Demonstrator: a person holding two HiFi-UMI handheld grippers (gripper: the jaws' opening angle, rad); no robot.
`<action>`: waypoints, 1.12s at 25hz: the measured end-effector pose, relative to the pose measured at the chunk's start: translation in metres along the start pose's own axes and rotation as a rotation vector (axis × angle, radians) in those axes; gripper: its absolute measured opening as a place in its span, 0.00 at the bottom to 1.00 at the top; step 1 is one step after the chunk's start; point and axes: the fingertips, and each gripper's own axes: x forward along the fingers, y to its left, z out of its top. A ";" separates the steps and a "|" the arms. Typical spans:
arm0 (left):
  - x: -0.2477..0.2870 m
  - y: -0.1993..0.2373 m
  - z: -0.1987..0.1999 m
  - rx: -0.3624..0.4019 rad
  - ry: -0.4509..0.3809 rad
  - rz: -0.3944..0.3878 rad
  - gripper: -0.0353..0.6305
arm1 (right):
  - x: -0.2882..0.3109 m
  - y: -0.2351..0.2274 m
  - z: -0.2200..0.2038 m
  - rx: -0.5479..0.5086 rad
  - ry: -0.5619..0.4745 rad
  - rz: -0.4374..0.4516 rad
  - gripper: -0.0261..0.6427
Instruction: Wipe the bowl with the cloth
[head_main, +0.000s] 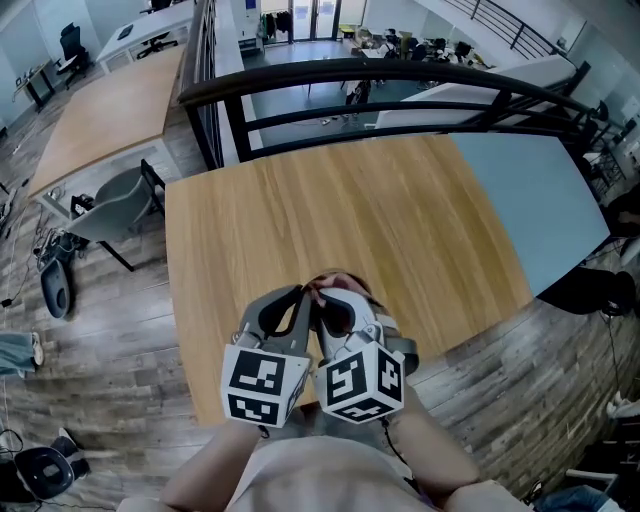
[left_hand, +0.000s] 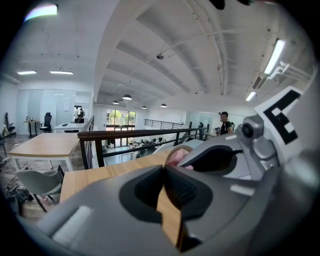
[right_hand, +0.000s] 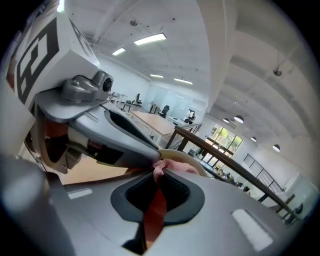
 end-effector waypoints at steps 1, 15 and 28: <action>-0.001 0.000 -0.001 0.006 0.004 -0.004 0.07 | 0.000 -0.004 0.003 -0.023 -0.012 -0.013 0.07; -0.021 0.019 0.002 -0.013 -0.044 0.054 0.07 | -0.020 -0.027 -0.015 -0.092 0.094 -0.118 0.07; -0.010 0.024 -0.001 -0.057 -0.045 0.030 0.07 | 0.009 0.031 -0.022 -0.166 0.134 0.080 0.07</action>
